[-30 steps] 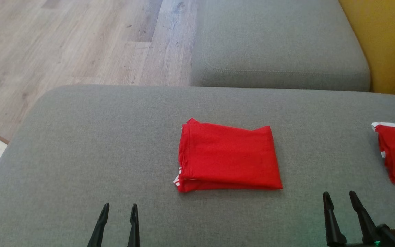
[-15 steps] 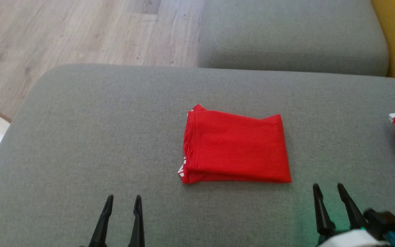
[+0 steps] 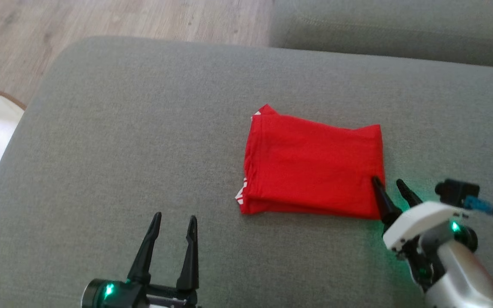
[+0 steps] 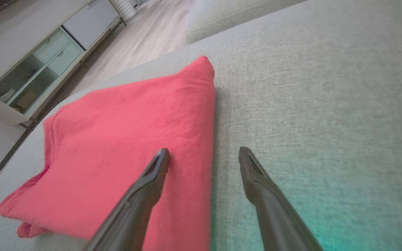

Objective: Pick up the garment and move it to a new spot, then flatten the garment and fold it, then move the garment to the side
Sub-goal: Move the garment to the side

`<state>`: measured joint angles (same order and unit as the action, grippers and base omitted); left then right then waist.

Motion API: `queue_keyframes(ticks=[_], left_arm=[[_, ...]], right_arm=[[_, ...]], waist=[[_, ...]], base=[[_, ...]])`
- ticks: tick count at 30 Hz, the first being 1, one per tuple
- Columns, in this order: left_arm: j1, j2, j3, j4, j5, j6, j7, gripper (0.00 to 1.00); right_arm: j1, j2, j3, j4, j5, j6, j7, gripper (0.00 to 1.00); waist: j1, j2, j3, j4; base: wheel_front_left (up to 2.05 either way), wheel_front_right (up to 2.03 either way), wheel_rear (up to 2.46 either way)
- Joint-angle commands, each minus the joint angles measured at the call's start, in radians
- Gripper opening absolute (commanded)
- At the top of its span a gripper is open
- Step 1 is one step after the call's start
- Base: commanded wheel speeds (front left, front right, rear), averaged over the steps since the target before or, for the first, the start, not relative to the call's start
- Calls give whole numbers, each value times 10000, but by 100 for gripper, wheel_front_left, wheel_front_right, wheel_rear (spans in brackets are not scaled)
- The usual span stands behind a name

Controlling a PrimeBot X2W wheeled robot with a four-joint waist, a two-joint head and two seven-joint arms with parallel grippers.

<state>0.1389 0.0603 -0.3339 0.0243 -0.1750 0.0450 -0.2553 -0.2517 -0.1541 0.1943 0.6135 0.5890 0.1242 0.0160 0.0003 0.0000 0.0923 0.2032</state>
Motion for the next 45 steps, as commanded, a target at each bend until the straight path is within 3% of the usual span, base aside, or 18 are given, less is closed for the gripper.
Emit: queue_keyframes(ticks=[1,5,6,7,8,15,19,24,34,41,42,43,44,45], left_arm=[[-404,-100,164,-336,92,76,-65,100],[-557,-100,-24,-326,88,137,-65,100],[-587,-100,-65,-305,90,150,-65,100],[-614,-100,-99,-279,87,168,-65,100],[-639,-100,-125,-264,84,192,-65,100],[-651,-100,-58,-247,75,392,-65,100],[-720,-100,-21,-347,110,417,-65,100],[-995,-100,46,-436,255,378,-65,100],[-1717,-100,149,-354,417,252,-65,100],[-1903,-101,52,-235,401,201,-65,100],[-1932,-101,44,-209,398,195,-65,100],[-1960,-101,35,-179,393,182,-65,100],[-1987,-101,33,-149,387,168,-65,100],[-2006,-101,43,-128,384,165,-65,100]], right_arm=[[-442,-189,284,-90,169,65,116,100],[-1127,-225,631,659,651,65,495,100],[-1257,-229,723,800,736,65,543,84],[-1373,-230,793,919,831,65,542,38],[-1465,-209,852,999,981,65,540,0],[-1744,-739,1265,770,1403,65,-94,0],[-1724,-1459,1539,322,1119,65,-396,0],[-1916,-2744,1594,-536,940,65,12,0],[-2472,-5551,89,-2158,-57,65,1173,0],[-2239,-6545,-1586,-2886,-777,65,1979,2],[-2209,-6637,-1881,-3010,-974,65,2092,18],[-2187,-6684,-2230,-3114,-1251,65,2136,47],[-2150,-6668,-2575,-3206,-1631,65,2123,100],[-2086,-6557,-2856,-3306,-1995,65,2125,100]], waist=[[-3,0,119,85],[-3,0,304,173],[-3,0,338,190],[-3,0,367,203],[-3,0,395,205],[-3,0,529,-292],[-3,0,700,-955],[-3,0,1283,-1831],[-3,0,2350,-2528],[-3,0,2537,-2623],[-3,0,2530,-2622],[-3,0,2511,-2611],[-3,0,2477,-2595],[-3,0,2428,-2582]], base=[[0,0,0],[0,0,0],[0,0,0],[0,0,0],[0,0,0],[0,0,0],[0,0,0],[0,0,0],[0,0,0],[0,0,0],[0,0,0],[0,0,0],[0,0,0],[0,0,0]])
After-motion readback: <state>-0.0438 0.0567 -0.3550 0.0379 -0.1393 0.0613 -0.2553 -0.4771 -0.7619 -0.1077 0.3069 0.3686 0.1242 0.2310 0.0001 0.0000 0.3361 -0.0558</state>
